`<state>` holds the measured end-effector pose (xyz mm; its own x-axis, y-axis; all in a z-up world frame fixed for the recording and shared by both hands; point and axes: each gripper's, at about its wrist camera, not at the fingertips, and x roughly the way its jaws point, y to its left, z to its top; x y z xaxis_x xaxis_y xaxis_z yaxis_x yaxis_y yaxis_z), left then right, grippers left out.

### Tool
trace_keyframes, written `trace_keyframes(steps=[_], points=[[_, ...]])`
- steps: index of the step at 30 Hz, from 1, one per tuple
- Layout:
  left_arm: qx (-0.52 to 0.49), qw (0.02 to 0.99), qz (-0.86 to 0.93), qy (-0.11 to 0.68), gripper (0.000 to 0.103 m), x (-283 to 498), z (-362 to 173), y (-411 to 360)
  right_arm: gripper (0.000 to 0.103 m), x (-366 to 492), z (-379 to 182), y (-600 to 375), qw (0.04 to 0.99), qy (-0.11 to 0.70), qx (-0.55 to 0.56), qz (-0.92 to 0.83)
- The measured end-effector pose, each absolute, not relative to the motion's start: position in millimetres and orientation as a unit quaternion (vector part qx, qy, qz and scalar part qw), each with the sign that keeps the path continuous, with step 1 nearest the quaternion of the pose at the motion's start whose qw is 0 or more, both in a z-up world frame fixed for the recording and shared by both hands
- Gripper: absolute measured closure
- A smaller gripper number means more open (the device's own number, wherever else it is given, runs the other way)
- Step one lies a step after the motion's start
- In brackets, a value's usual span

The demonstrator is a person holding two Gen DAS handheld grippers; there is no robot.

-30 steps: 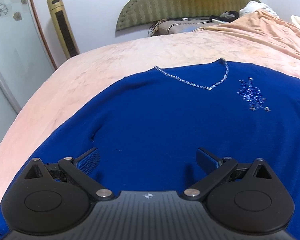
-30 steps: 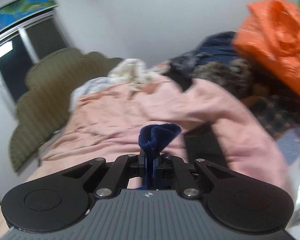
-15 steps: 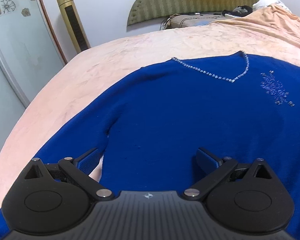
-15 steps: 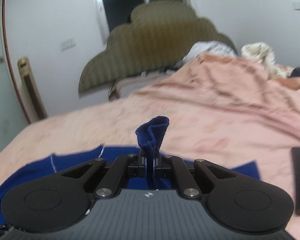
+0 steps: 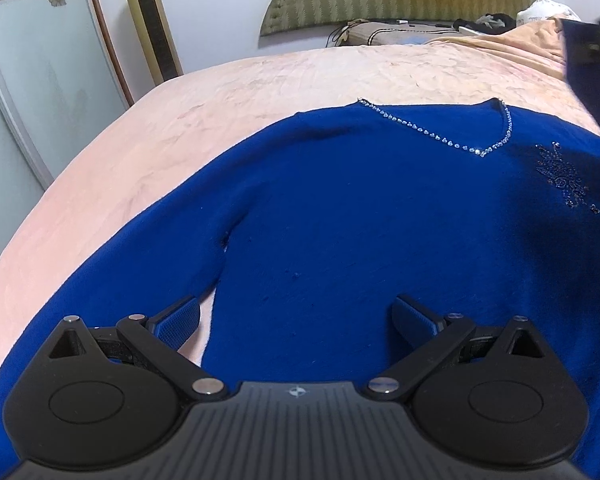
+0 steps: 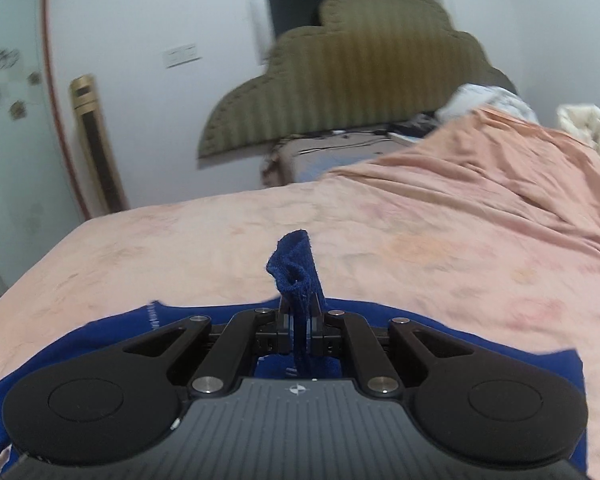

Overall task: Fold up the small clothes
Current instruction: 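Lower the sleeve onto the sweater body and open the right gripper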

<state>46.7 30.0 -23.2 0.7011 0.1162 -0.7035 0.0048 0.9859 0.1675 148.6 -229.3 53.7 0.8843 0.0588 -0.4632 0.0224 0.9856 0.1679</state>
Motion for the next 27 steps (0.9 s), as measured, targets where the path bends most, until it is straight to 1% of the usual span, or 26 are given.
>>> trace_keyframes(steps=[5, 13, 22, 27], points=[[0.073, 0.919, 0.028, 0.386, 0.0, 43.3, -23.4, 36.7, 0.093, 169.0, 46.9, -183.2, 0.962, 0.264, 0.051, 0.045], [0.068, 0.922, 0.027, 0.381, 0.0, 38.0, -18.7, 48.8, 0.093, 183.7, 33.5, -117.9, 0.953, 0.285, 0.044, 0.091], [0.054, 0.919, 0.041, 0.389, 0.0, 35.7, -20.2, 65.5, 0.093, 181.6, 22.5, -50.2, 0.944, 0.293, 0.015, 0.152], [0.047, 0.919, 0.047, 0.39, 0.0, 33.5, -19.2, 71.3, 0.093, 180.4, 17.7, -31.9, 0.937, 0.3, 0.02, 0.175]])
